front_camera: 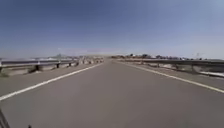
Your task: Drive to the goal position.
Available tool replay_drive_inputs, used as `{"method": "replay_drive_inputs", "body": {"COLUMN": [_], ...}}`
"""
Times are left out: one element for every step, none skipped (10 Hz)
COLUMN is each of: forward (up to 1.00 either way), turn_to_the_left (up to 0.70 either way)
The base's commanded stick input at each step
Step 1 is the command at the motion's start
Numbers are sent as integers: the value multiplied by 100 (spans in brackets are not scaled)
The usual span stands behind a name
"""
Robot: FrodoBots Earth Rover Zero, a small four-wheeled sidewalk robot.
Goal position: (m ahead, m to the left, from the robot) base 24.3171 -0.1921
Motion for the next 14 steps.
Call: {"method": "replay_drive_inputs", "body": {"forward": [100,100,100,100,100,100,100,100,100,100,100,100,100,100], "turn_to_the_left": [0,0,0,0,0,0,0,0,0,0,0,0,0,0]}}
